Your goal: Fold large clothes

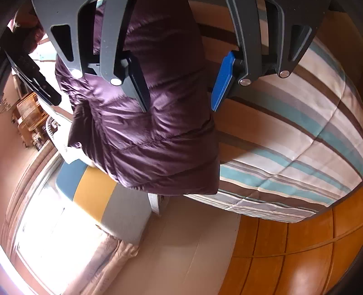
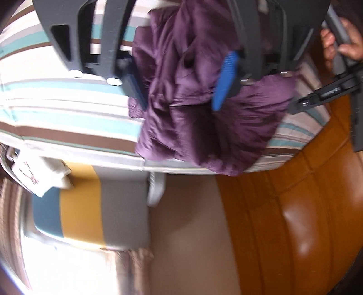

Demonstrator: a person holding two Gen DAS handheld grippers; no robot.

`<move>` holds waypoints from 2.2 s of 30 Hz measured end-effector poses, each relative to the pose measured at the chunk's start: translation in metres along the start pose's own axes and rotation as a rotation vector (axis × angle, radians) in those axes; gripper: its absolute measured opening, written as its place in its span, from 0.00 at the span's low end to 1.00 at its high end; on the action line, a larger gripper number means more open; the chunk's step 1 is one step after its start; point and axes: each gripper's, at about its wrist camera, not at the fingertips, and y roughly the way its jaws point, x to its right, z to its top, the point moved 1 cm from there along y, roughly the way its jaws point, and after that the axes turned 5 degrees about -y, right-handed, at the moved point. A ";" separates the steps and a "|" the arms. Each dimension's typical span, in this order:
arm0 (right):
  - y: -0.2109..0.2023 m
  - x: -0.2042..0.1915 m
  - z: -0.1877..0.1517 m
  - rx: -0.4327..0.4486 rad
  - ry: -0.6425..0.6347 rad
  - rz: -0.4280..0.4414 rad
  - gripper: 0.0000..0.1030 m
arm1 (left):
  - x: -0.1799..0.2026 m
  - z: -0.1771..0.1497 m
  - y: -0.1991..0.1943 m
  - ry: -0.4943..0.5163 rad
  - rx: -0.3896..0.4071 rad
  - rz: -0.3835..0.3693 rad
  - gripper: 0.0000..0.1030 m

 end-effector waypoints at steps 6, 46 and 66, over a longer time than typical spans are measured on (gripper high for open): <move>-0.020 -0.026 -0.018 -0.021 -0.100 0.110 0.25 | 0.009 -0.017 -0.016 0.003 -0.006 -0.037 0.52; -0.032 -0.033 -0.059 -0.100 -0.106 -0.157 0.58 | 0.052 -0.066 -0.063 0.116 0.100 0.164 0.87; -0.048 -0.037 -0.065 -0.131 -0.028 -0.257 0.90 | 0.043 -0.085 -0.074 0.110 0.090 0.270 0.98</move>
